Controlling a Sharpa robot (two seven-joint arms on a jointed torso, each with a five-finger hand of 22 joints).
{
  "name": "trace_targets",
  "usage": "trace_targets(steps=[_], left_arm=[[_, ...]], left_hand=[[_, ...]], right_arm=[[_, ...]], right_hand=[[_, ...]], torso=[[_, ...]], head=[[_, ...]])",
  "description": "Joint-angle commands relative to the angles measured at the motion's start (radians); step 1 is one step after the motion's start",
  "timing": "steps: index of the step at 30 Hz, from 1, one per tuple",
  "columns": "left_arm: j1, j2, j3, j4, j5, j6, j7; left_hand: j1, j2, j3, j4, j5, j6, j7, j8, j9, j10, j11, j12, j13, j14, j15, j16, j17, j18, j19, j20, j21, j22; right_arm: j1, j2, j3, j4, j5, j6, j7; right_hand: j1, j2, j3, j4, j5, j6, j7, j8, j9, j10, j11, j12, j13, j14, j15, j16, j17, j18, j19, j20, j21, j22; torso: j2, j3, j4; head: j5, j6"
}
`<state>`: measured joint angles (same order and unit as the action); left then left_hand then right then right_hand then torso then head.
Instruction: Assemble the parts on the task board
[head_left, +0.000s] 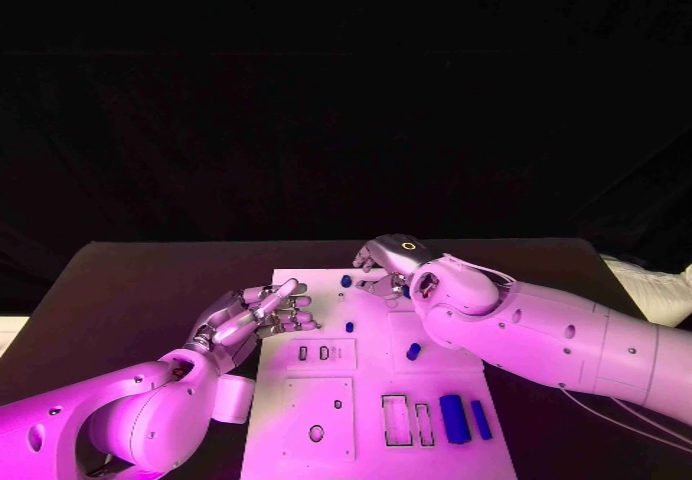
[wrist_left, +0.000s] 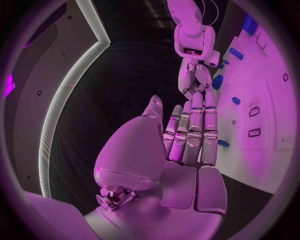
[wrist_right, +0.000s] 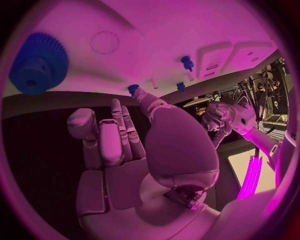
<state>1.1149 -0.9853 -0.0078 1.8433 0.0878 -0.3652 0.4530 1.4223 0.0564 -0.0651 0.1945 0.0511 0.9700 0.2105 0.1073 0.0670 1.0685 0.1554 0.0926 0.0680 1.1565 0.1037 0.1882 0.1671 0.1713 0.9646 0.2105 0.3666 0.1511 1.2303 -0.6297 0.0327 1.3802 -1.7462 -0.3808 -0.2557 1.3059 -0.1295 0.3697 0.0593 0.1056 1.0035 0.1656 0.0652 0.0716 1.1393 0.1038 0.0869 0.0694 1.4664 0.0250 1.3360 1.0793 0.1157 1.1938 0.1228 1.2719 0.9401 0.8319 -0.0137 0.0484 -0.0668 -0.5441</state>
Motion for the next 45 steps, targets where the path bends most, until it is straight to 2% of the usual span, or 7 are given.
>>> trace_targets(steps=[1,8,11,13,16,19,45], left_arm=[[0.001,-0.004,0.001,0.004,0.001,0.018,0.006],[0.001,-0.011,0.001,0.006,0.001,0.018,0.006],[0.001,-0.011,0.001,0.006,0.001,0.019,0.006],[0.001,-0.011,0.001,0.006,0.001,0.019,0.006],[0.001,-0.011,0.001,0.006,0.001,0.021,0.005],[0.001,-0.011,0.001,0.006,0.001,0.023,0.005],[0.001,-0.009,0.001,0.002,0.001,0.027,0.001]], left_hand=[[0.011,-0.002,0.000,-0.007,0.002,0.005,0.003,-0.004,-0.002,0.006,0.002,-0.002,-0.001,0.003,0.001,-0.004,0.002,0.011,0.008,0.002,0.002,-0.002],[0.011,-0.002,0.000,-0.007,0.002,0.005,0.003,-0.004,-0.002,0.006,0.002,-0.002,-0.001,0.003,0.001,-0.004,0.002,0.011,0.008,0.002,0.002,-0.002],[0.011,-0.002,0.000,-0.007,0.002,0.005,0.003,-0.004,-0.002,0.006,0.002,-0.002,-0.001,0.003,0.001,-0.004,0.002,0.011,0.008,0.002,0.002,-0.002],[0.012,-0.002,-0.001,-0.008,0.002,0.005,0.003,-0.005,-0.002,0.006,0.002,-0.003,-0.001,0.003,0.001,-0.005,0.003,0.011,0.009,0.002,0.002,-0.002],[0.012,-0.002,-0.001,-0.008,0.002,0.005,0.003,-0.005,-0.002,0.006,0.002,-0.003,-0.001,0.003,0.001,-0.005,0.003,0.011,0.009,0.002,0.002,-0.002],[0.012,-0.002,-0.001,-0.008,0.002,0.005,0.003,-0.005,-0.002,0.006,0.002,-0.003,-0.001,0.003,0.001,-0.005,0.003,0.011,0.009,0.002,0.002,-0.002],[0.012,-0.002,-0.001,-0.008,0.002,0.005,0.003,-0.006,-0.001,0.006,0.002,-0.003,-0.001,0.003,0.001,-0.006,0.003,0.011,0.009,0.002,0.002,-0.002]], right_arm=[[0.000,-0.064,0.008,0.063,0.090,-0.020,0.008],[0.006,-0.199,0.022,0.157,0.247,0.073,-0.041],[0.007,-0.220,0.023,0.160,0.267,0.108,-0.057],[0.008,-0.230,0.024,0.154,0.274,0.131,-0.070],[0.008,-0.236,0.024,0.139,0.278,0.149,-0.083],[0.008,-0.232,0.025,0.122,0.274,0.157,-0.089],[0.004,-0.181,0.025,0.056,0.259,0.176,-0.105]], right_hand=[[0.018,0.001,0.003,0.001,0.021,0.013,-0.005,0.002,0.002,0.080,-0.018,0.034,0.014,0.035,-0.014,0.021,0.032,-0.001,0.032,-0.007,0.025,0.041],[0.009,-0.043,-0.041,0.013,0.082,-0.018,-0.031,-0.001,-0.003,0.309,-0.064,0.178,0.125,0.056,-0.057,0.094,0.164,-0.032,0.131,-0.040,0.110,0.201],[0.006,-0.040,-0.089,0.034,0.099,-0.024,-0.033,0.006,0.001,0.286,-0.076,0.277,0.256,0.058,-0.064,0.114,0.196,-0.036,0.145,-0.051,0.126,0.228],[0.003,-0.036,-0.129,0.058,0.094,-0.031,-0.035,0.007,0.002,0.264,-0.067,0.484,0.496,0.061,-0.053,0.130,0.228,-0.037,0.152,-0.052,0.135,0.246],[0.022,-0.026,-0.164,0.079,0.098,-0.035,-0.030,0.009,0.004,0.249,-0.063,0.744,0.788,0.066,-0.056,0.149,0.268,-0.043,0.160,-0.042,0.144,0.264],[0.030,-0.011,-0.176,0.096,0.101,-0.037,-0.028,0.011,0.005,0.246,-0.059,0.836,0.898,0.068,-0.051,0.156,0.283,-0.043,0.161,-0.040,0.147,0.270],[0.054,0.012,-0.202,0.123,0.108,-0.024,-0.027,0.025,0.010,0.286,-0.056,1.050,1.137,0.073,-0.048,0.172,0.320,-0.046,0.171,-0.035,0.156,0.291]], torso=[[-0.001,-0.0012,-0.0020],[-0.007,0.0002,-0.0125],[-0.008,0.0011,-0.0144],[-0.008,0.0021,-0.0160],[-0.008,0.0032,-0.0164],[-0.008,0.0022,-0.0138],[-0.007,-0.0009,-0.0059]], head=[[-0.004,0.004],[-0.008,0.008],[-0.009,0.008],[-0.009,0.008],[-0.012,0.008],[-0.014,0.009],[-0.018,0.002]])
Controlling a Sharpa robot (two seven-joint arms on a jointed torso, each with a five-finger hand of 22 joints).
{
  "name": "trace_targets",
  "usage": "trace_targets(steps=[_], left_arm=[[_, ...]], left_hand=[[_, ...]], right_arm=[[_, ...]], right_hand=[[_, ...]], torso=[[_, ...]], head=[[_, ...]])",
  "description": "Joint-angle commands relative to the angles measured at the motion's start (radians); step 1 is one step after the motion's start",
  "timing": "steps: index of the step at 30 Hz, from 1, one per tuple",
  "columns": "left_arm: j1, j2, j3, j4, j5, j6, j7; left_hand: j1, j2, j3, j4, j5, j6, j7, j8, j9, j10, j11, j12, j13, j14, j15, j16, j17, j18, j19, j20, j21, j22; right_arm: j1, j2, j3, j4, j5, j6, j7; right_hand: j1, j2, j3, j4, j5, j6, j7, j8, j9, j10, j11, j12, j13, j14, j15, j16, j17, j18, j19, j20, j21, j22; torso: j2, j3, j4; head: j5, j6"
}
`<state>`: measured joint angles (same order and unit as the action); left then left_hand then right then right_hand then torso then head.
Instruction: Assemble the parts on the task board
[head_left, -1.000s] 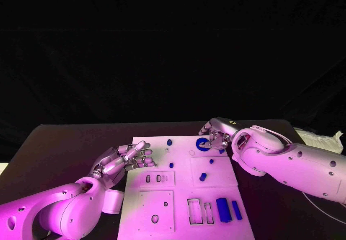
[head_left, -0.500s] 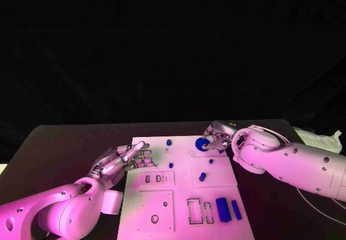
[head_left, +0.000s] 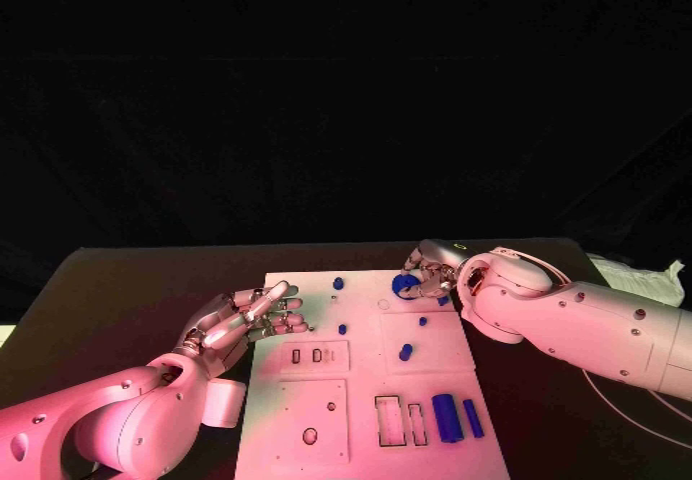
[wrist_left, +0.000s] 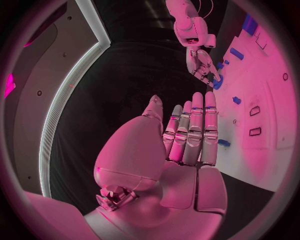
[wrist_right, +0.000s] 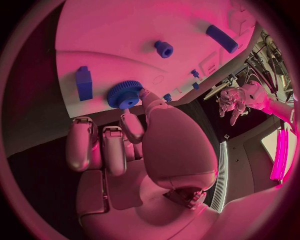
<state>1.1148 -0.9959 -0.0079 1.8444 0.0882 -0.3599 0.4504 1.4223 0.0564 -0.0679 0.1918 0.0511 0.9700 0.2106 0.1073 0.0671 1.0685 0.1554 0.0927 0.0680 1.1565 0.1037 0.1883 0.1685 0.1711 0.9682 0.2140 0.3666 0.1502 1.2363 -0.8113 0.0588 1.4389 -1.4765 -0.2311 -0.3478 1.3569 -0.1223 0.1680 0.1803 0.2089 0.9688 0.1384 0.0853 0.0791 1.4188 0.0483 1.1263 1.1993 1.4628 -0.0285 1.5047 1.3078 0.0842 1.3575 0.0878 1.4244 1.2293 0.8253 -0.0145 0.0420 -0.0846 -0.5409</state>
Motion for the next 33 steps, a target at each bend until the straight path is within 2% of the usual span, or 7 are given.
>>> trace_targets(steps=[1,12,23,33], left_arm=[[0.001,0.001,0.001,0.001,0.001,0.022,0.004],[0.001,0.001,0.001,0.000,0.001,0.024,0.003],[0.001,0.001,0.001,-0.002,0.001,0.025,0.002],[0.001,0.002,0.001,-0.004,0.001,0.026,0.001]], left_hand=[[0.012,-0.002,0.002,-0.005,0.002,0.005,0.003,-0.006,-0.002,0.007,0.002,-0.003,-0.001,0.003,0.001,-0.006,0.001,0.011,0.005,-0.001,0.002,-0.001],[0.012,-0.002,0.002,-0.005,0.002,0.005,0.003,-0.006,-0.002,0.007,0.002,-0.003,-0.001,0.003,0.001,-0.006,0.001,0.011,0.005,-0.001,0.002,-0.001],[0.012,-0.001,0.002,-0.007,0.002,0.006,0.002,-0.007,-0.001,0.007,0.002,-0.005,-0.001,0.004,0.001,-0.007,0.003,0.012,0.006,-0.002,0.002,-0.001],[0.012,-0.001,0.002,-0.007,0.002,0.006,0.002,-0.007,-0.001,0.007,0.002,-0.005,-0.001,0.004,0.001,-0.007,0.003,0.012,0.006,-0.002,0.002,-0.001]], right_arm=[[-0.002,0.001,-0.002,-0.003,-0.013,0.027,-0.014],[-0.005,-0.007,-0.002,0.014,-0.073,0.018,-0.013],[-0.007,-0.013,-0.002,0.030,-0.104,-0.021,0.003],[-0.008,-0.019,-0.001,0.038,-0.101,-0.064,0.014]], right_hand=[[0.004,0.006,0.000,0.001,0.005,0.011,0.000,0.005,0.002,0.007,-0.001,0.015,0.011,0.077,0.005,0.004,0.093,-0.015,0.007,0.000,0.004,0.002],[0.027,0.007,0.004,-0.014,0.007,0.020,-0.001,0.010,0.003,0.013,-0.002,0.041,0.042,0.079,0.004,0.009,0.107,-0.017,0.014,-0.001,0.009,0.014],[0.036,0.012,0.010,-0.019,0.009,0.022,0.000,0.012,0.003,0.019,-0.002,0.061,0.062,0.081,0.005,0.014,0.119,-0.019,0.021,-0.001,0.014,0.026],[0.027,0.004,0.008,-0.014,0.009,0.008,0.003,0.004,0.000,0.016,0.001,0.058,0.064,0.083,0.007,0.017,0.127,-0.020,0.022,0.000,0.015,0.029]], torso=[[0.000,-0.0002,0.0012],[0.001,0.0000,0.0034],[0.001,-0.0007,0.0055],[0.001,-0.0007,0.0068]], head=[[-0.001,0.000],[-0.004,-0.002],[-0.008,-0.001],[-0.011,-0.001]])
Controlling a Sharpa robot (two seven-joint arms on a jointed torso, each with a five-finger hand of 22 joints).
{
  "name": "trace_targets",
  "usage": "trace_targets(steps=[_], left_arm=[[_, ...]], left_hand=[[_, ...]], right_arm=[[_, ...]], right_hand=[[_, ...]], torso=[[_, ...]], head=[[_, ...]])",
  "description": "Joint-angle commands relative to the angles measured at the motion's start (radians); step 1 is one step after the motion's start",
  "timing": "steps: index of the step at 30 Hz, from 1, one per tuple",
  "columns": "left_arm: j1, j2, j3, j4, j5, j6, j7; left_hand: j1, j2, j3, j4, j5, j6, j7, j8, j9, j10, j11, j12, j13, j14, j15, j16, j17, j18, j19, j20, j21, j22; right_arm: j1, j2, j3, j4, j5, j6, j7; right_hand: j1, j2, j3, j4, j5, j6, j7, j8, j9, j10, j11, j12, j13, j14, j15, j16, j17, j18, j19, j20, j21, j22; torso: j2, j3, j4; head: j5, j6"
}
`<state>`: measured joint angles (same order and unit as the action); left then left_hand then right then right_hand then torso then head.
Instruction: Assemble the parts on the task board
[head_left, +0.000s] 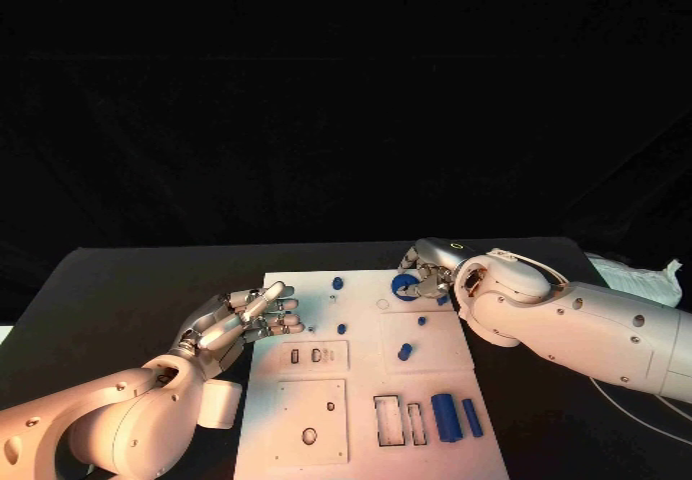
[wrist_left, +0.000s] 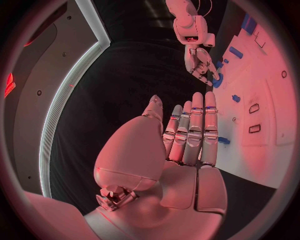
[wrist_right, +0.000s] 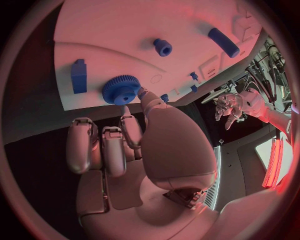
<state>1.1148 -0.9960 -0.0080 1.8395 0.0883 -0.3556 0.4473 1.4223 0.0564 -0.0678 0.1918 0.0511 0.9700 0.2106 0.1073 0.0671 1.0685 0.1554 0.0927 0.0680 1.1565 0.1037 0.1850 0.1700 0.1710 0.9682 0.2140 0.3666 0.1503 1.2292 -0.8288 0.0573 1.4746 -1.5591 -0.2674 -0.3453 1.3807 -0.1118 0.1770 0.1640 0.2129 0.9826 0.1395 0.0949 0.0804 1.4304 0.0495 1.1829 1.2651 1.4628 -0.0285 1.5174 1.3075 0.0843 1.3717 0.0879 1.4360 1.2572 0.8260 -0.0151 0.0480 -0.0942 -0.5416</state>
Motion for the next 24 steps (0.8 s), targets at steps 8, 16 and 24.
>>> trace_targets(steps=[8,16,24], left_arm=[[0.001,0.002,0.001,0.001,0.001,0.022,0.004],[0.001,0.001,0.001,0.001,0.001,0.022,0.004],[0.001,0.000,0.001,0.001,0.001,0.020,0.004]], left_hand=[[0.013,-0.001,0.002,-0.007,0.002,0.006,0.002,-0.007,-0.001,0.007,0.002,-0.005,-0.001,0.004,0.001,-0.004,0.001,0.012,0.006,-0.002,0.002,-0.001],[0.013,0.000,0.001,-0.008,0.002,0.006,0.002,-0.007,-0.001,0.008,0.002,-0.006,-0.001,0.005,0.001,-0.004,0.002,0.012,0.006,-0.002,0.002,-0.002],[0.013,0.000,0.001,-0.008,0.002,0.006,0.002,-0.007,-0.001,0.008,0.002,-0.006,-0.001,0.005,0.001,-0.004,0.002,0.012,0.006,-0.002,0.002,-0.002]], right_arm=[[-0.002,-0.012,0.000,0.010,-0.010,-0.004,0.003],[-0.004,-0.020,0.000,0.008,-0.006,0.021,-0.003],[-0.006,-0.026,0.000,0.004,-0.001,0.028,-0.006]], right_hand=[[-0.004,-0.021,-0.008,0.009,0.001,-0.015,0.003,-0.011,-0.004,-0.003,0.002,-0.014,-0.008,0.084,0.009,0.008,0.137,-0.020,0.007,0.002,0.003,0.000],[-0.007,-0.025,-0.011,0.012,0.001,-0.016,0.003,-0.011,-0.004,-0.004,0.002,-0.014,-0.007,0.084,0.009,0.008,0.138,-0.020,0.007,0.003,0.003,0.000],[-0.005,-0.019,-0.007,0.016,0.004,-0.007,0.001,-0.006,-0.002,-0.002,0.001,-0.010,-0.001,0.084,0.009,0.009,0.139,-0.020,0.007,0.003,0.003,0.001]], torso=[[0.000,-0.0008,0.0020],[0.000,-0.0012,0.0027],[0.001,-0.0010,0.0040]], head=[[-0.002,-0.001],[-0.004,-0.002],[-0.006,-0.001]])
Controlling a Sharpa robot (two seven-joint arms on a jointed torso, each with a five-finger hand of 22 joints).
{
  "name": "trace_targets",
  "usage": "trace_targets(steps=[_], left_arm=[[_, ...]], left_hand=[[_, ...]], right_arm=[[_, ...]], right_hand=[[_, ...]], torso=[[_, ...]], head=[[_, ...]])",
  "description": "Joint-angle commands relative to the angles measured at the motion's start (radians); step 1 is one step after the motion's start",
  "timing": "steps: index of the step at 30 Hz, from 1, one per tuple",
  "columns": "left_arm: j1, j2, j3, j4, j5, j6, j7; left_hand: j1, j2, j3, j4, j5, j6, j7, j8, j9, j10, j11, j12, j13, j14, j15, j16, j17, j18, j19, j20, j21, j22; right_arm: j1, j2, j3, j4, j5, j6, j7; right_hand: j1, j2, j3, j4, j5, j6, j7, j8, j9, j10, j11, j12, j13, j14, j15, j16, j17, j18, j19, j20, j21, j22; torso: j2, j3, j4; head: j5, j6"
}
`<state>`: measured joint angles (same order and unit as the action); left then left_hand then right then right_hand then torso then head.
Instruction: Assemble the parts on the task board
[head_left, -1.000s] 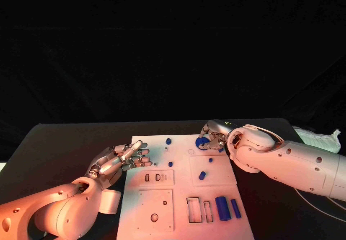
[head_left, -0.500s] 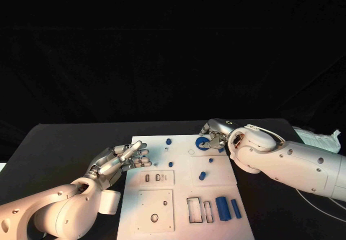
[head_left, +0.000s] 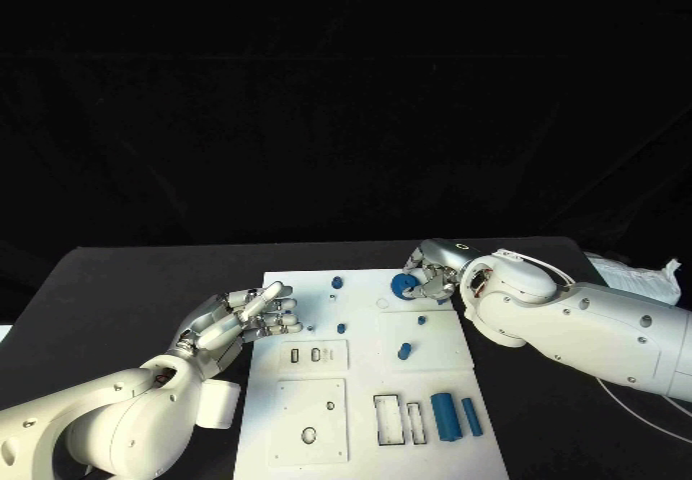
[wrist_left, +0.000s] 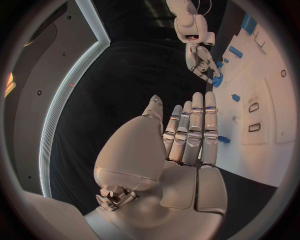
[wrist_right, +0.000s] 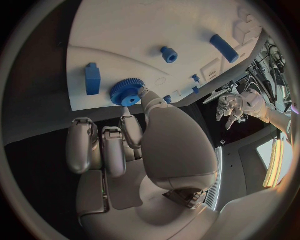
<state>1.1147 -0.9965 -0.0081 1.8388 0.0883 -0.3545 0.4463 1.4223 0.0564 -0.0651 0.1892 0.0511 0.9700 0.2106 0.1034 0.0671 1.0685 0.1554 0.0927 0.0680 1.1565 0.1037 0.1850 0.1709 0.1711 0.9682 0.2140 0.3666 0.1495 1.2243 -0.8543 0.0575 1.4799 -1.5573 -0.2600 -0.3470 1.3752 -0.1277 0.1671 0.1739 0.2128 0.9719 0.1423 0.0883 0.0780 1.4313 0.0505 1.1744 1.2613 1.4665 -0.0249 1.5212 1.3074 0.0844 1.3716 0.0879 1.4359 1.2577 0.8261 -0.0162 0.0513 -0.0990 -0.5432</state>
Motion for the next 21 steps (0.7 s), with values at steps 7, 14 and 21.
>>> trace_targets(steps=[7,14,21], left_arm=[[0.001,0.000,0.001,0.001,0.001,0.019,0.005],[0.001,0.000,0.001,0.002,0.001,0.020,0.004],[0.001,0.000,0.001,0.002,0.001,0.020,0.004]], left_hand=[[0.013,0.000,-0.001,-0.005,0.002,0.006,0.002,-0.004,-0.001,0.008,0.002,-0.006,-0.001,0.005,0.001,-0.004,0.001,0.012,0.006,-0.002,0.002,-0.001],[0.013,0.000,-0.001,-0.005,0.002,0.006,0.002,-0.004,-0.001,0.008,0.002,-0.006,-0.001,0.005,0.001,-0.004,0.001,0.012,0.006,-0.002,0.002,-0.001],[0.013,0.000,-0.001,-0.005,0.002,0.006,0.002,-0.004,-0.001,0.008,0.002,-0.006,-0.001,0.005,0.001,-0.004,0.001,0.012,0.006,-0.002,0.002,-0.001]], right_arm=[[-0.001,0.001,0.000,-0.013,0.011,0.027,-0.001],[-0.001,0.007,0.000,-0.020,0.020,0.036,0.004],[-0.003,0.009,0.000,-0.025,-0.003,0.047,-0.002]], right_hand=[[0.004,0.003,0.007,0.008,0.013,0.009,-0.002,0.004,0.002,-0.001,-0.001,0.003,0.008,0.081,0.005,0.005,0.141,-0.020,0.007,0.003,0.004,0.002],[0.002,0.015,0.014,0.014,0.015,0.027,-0.005,0.014,0.005,0.004,-0.003,0.014,0.020,0.082,0.004,0.008,0.147,-0.020,0.009,0.002,0.005,0.005],[0.025,0.040,0.042,0.003,-0.005,0.085,-0.021,0.037,0.015,0.008,-0.016,0.019,0.030,0.083,-0.007,0.011,0.157,-0.021,0.012,-0.005,0.007,0.011]], torso=[[0.000,-0.0004,0.0011],[0.000,-0.0003,0.0015],[0.000,-0.0009,0.0019]], head=[[-0.002,-0.001],[-0.003,-0.002],[-0.004,-0.004]])
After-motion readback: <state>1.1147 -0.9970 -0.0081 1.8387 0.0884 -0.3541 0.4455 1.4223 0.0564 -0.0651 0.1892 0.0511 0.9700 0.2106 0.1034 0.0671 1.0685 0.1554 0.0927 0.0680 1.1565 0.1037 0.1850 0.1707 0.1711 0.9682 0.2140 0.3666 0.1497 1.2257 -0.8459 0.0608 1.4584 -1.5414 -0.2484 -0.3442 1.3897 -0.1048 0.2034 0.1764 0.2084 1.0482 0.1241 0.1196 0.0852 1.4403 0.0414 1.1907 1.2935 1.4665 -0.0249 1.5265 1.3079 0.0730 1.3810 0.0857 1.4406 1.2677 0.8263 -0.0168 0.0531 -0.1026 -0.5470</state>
